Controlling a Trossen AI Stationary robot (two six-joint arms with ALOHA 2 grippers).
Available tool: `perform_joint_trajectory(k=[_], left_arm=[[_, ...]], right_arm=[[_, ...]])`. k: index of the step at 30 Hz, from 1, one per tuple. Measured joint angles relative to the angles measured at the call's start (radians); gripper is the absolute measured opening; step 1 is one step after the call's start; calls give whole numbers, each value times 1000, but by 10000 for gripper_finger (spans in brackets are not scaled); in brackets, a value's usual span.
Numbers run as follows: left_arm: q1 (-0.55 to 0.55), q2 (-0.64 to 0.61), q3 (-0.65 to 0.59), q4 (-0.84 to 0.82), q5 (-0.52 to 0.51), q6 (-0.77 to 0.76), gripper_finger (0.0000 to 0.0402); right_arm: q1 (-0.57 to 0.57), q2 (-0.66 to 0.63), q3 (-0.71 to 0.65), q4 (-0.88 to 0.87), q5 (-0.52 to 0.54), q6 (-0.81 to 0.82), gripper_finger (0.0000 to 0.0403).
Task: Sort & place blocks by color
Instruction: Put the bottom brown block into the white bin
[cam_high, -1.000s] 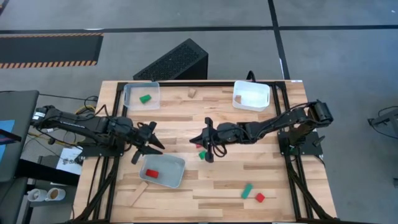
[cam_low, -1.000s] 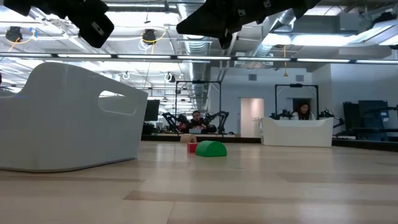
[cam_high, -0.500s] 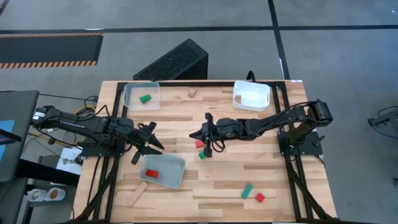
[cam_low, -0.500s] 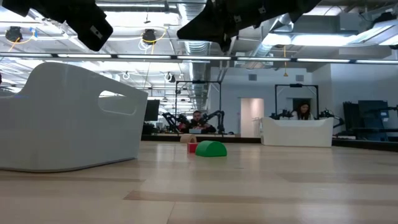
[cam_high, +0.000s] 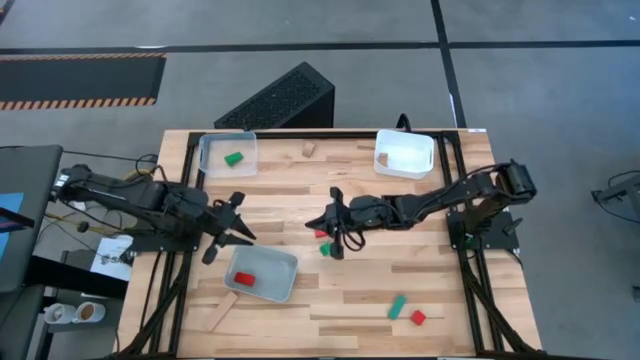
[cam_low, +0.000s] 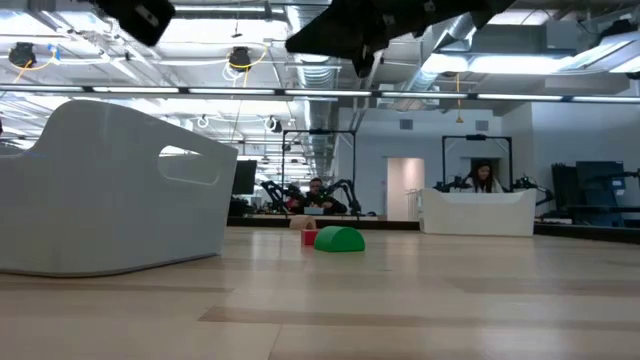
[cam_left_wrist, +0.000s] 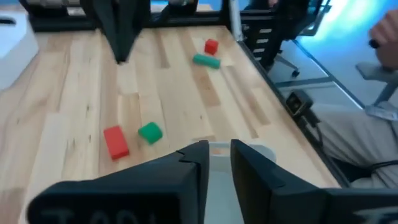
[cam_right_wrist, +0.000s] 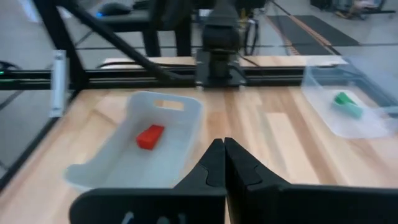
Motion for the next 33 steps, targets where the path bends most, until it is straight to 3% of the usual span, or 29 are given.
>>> perform_joint_trajectory(k=[8,19,33], left_arm=[[-58,-3,21,-82,46,-36,4],[-197,14,20,-169,-87,-101,0],[-556,175,20,-186,-203,-436,0]], right_arm=[[52,0,0,14,3,24,8],[98,0,0,21,47,70,8],[110,0,0,21,57,142,8]])
